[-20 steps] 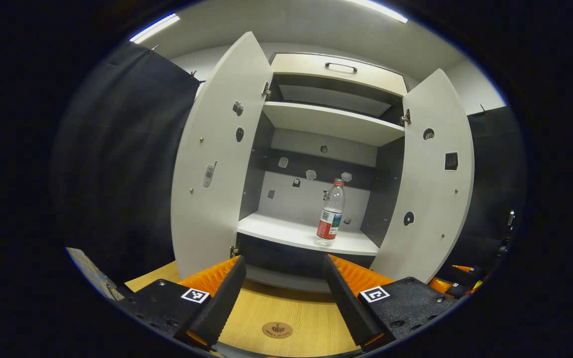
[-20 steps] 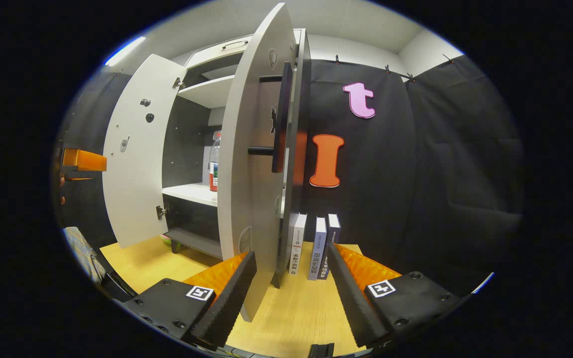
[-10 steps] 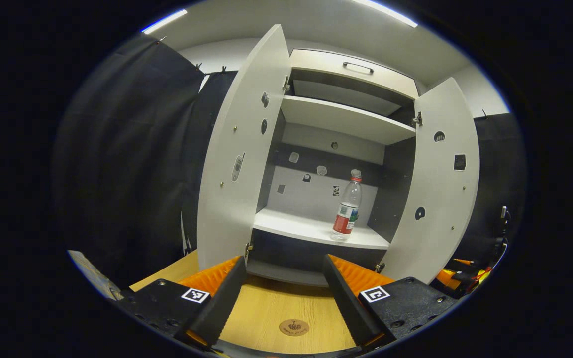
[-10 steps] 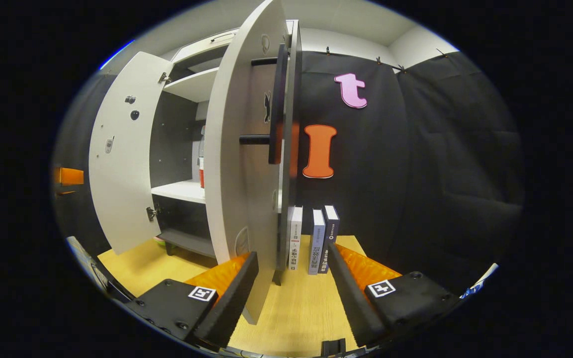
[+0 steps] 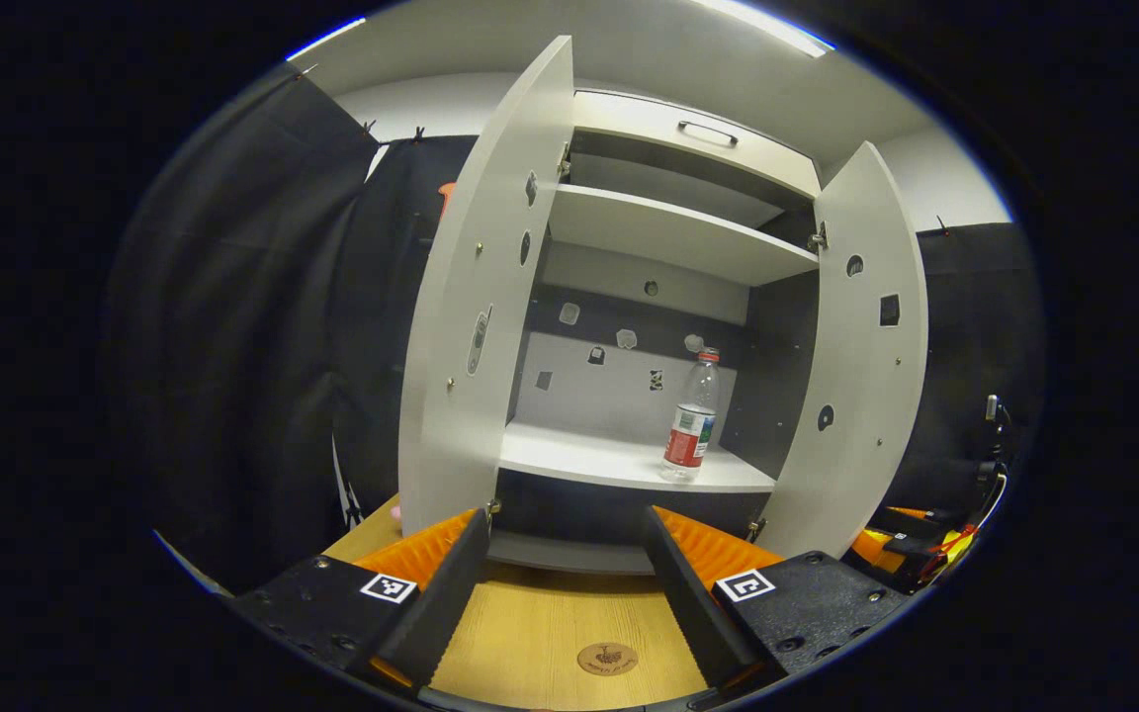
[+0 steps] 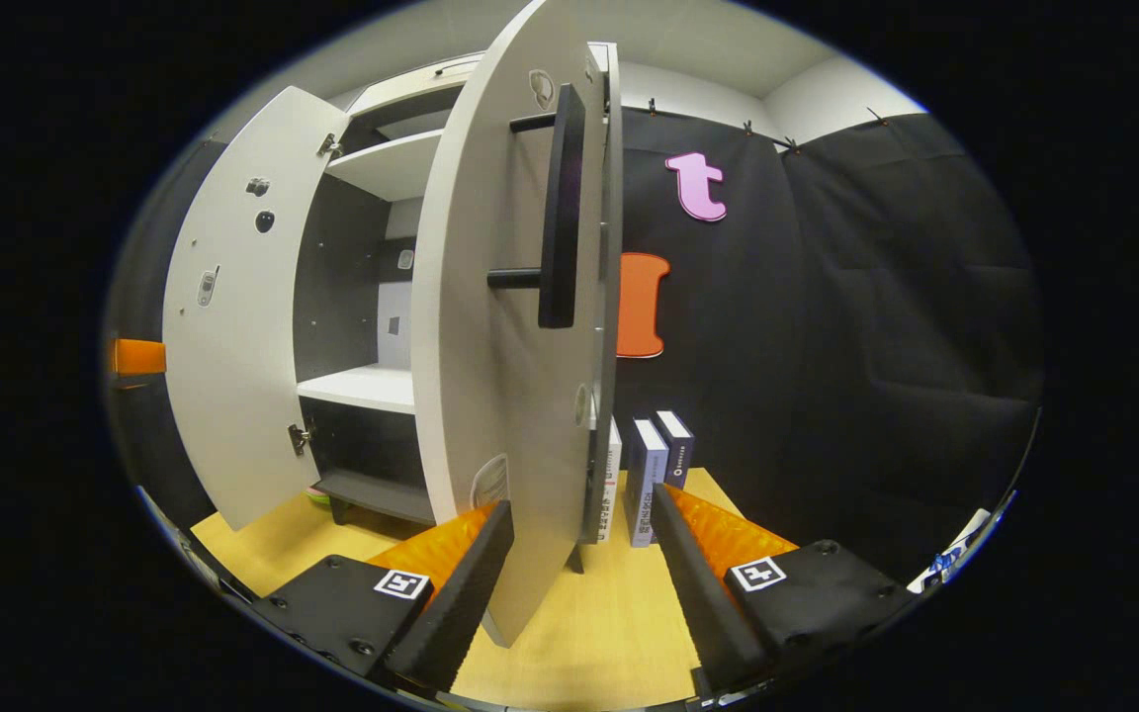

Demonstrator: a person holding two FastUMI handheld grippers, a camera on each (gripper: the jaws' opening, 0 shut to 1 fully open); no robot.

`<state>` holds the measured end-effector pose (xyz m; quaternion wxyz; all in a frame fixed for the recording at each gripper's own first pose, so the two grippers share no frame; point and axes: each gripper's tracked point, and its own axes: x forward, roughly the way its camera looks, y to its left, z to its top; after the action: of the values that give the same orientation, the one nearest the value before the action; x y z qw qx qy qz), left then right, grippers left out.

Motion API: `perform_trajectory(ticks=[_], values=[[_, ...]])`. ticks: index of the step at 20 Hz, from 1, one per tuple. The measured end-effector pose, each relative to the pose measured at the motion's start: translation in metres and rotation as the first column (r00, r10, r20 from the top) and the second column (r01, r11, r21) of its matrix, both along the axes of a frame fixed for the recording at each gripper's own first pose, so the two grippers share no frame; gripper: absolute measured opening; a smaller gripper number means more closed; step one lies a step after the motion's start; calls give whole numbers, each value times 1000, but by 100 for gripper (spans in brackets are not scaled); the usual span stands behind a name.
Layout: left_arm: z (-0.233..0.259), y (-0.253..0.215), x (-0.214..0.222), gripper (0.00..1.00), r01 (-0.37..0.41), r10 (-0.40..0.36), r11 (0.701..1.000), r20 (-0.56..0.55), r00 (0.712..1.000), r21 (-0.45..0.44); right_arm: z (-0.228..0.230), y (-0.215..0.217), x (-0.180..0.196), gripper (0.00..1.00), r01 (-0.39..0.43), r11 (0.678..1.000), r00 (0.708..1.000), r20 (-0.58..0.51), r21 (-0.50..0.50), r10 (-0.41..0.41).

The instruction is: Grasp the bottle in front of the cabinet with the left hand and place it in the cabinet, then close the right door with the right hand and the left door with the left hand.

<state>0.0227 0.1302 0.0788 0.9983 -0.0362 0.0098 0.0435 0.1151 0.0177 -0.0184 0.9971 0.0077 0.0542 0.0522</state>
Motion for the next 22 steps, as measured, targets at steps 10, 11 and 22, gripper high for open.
perform_trajectory(ticks=[10,11,22], values=[[5,53,-12,95,-9,9,1000,17,1000,0,1,72,29,95,7,1000,1000,18,15,-7],[7,57,-17,95,-14,14,1000,18,1000,-1,1,82,33,95,-6,1000,1000,21,17,5],[5,127,-31,95,-136,136,991,21,991,-5,28,112,32,95,-33,999,997,72,-21,34]])
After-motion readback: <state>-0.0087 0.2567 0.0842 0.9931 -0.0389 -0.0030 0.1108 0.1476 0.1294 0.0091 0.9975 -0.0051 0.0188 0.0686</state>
